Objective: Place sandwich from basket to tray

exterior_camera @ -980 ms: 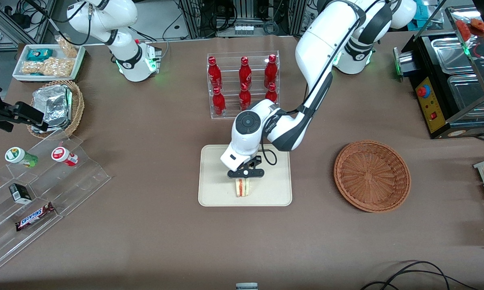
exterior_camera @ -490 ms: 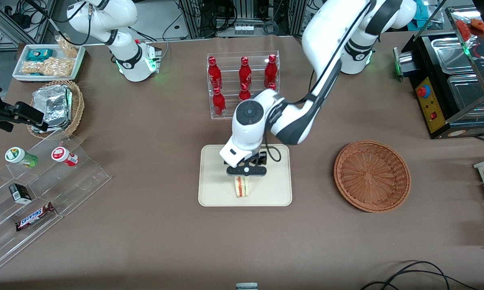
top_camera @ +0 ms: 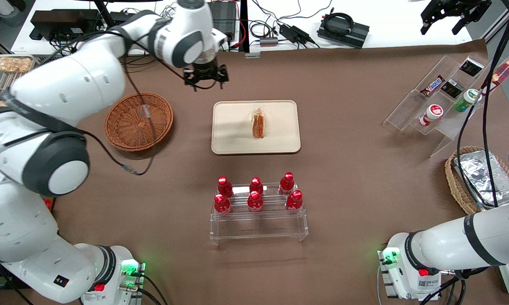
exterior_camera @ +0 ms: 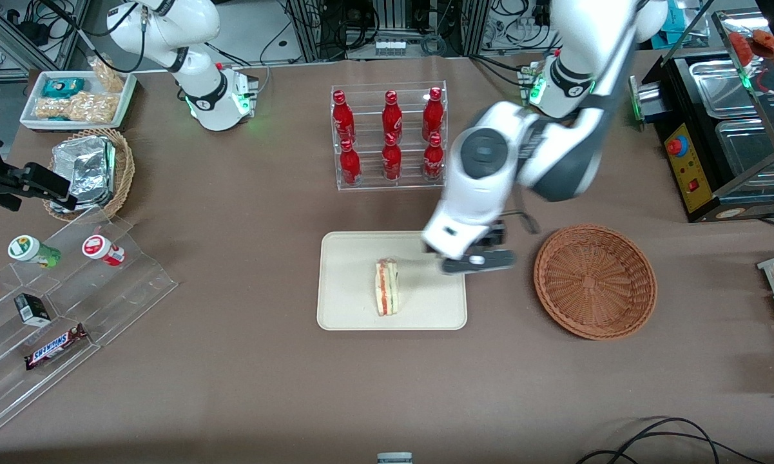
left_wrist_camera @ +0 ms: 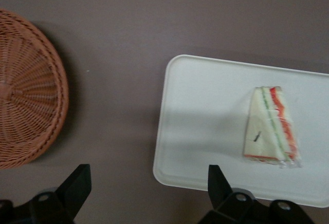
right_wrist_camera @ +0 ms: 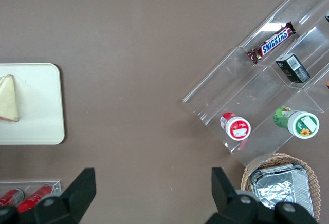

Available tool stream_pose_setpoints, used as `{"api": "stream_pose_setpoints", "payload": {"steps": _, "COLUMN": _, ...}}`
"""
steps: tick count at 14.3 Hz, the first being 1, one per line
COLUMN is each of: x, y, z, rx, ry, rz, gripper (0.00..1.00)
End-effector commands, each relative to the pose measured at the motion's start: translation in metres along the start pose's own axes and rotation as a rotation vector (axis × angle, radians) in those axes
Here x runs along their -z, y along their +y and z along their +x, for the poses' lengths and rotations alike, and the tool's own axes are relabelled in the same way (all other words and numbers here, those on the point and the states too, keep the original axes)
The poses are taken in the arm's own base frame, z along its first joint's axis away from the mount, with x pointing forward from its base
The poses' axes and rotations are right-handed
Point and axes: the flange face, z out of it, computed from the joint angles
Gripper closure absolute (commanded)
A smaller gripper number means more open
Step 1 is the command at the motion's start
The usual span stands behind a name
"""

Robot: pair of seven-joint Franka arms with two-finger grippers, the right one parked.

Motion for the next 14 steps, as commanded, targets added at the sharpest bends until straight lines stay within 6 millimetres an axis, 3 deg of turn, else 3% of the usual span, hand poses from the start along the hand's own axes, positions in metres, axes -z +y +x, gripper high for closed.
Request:
{"api": "stream_pose_setpoints", "payload": {"steps": 1, "x": 0.001, "y": -0.064, "z": 0.002, "rx": 0.067, "ry": -0.020, "rz": 0.011, "gripper": 0.00}}
{"api": "stream_pose_setpoints", "payload": {"steps": 4, "x": 0.002, "y": -0.119, "z": 0.013, "rx": 0.021, "ry": -0.044, "rz": 0.013, "gripper": 0.00}}
{"api": "stream_pose_setpoints", "payload": {"steps": 7, "x": 0.015, "y": -0.168, "z": 0.005, "rx": 0.002, "ry": -0.047, "rz": 0.018, "gripper": 0.00}}
{"api": "stream_pose_setpoints", "payload": {"steps": 12, "x": 0.072, "y": -0.231, "z": -0.013, "rx": -0.015, "ry": -0.086, "rz": 0.044, "gripper": 0.00}}
{"api": "stream_pose_setpoints", "payload": {"steps": 14, "x": 0.093, "y": -0.275, "z": -0.013, "rx": -0.002, "ry": -0.094, "rz": 0.042, "gripper": 0.00}}
